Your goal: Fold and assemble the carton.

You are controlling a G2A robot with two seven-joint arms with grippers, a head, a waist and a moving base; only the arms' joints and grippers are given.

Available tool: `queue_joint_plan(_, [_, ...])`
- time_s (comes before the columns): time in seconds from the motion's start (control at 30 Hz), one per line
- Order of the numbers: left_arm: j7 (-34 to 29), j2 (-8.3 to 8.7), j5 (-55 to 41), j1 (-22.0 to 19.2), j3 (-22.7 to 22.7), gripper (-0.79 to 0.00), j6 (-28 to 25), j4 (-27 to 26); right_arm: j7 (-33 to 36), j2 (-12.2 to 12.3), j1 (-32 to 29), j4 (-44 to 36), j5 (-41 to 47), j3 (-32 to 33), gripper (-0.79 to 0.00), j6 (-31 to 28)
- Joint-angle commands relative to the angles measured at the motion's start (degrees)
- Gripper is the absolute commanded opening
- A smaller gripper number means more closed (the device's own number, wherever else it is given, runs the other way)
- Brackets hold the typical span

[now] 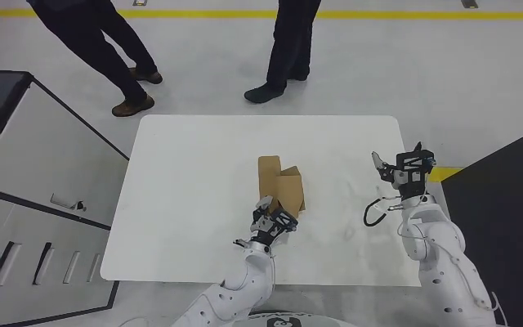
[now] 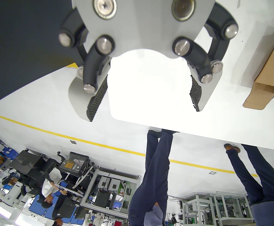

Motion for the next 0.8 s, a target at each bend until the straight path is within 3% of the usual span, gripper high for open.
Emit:
queue_joint_plan(0.0, [-0.35,-0.28,0.19,-0.26,0.04,-0.465,0.39,0.40,0.00,0.00,0.00,0.00,0.00,0.00,0.000,0.00])
queue_joint_plan(0.2, [-1.43,-1.08,-0.50,-1.15,-0.27,-0.529,0.81,1.99,0.00,0.00,0.00,0.00,0.00,0.00,0.000,0.00])
queue_joint_plan(0.23, [-1.50,-1.22,-0.73,-1.29,-0.41,-0.619,1.17,2.16,0.00,0.00,0.00,0.00,0.00,0.00,0.000,0.00])
queue_joint_plan(0.27, [-1.46,-1.34,-0.87,-1.38,-0.49,-0.785,1.45,2.35,0.00,0.00,0.00,0.00,0.00,0.00,0.000,0.00])
queue_joint_plan(0.57, [3.00,-1.08,2.35,-0.73,-2.12,-0.785,-0.04,0.73,0.00,0.00,0.00,0.00,0.00,0.00,0.000,0.00])
queue_joint_plan(0.77, [5.47,0.87,8.12,3.28,-5.50,-0.785,-6.71,-8.49,0.00,0.00,0.00,0.00,0.00,0.00,0.000,0.00])
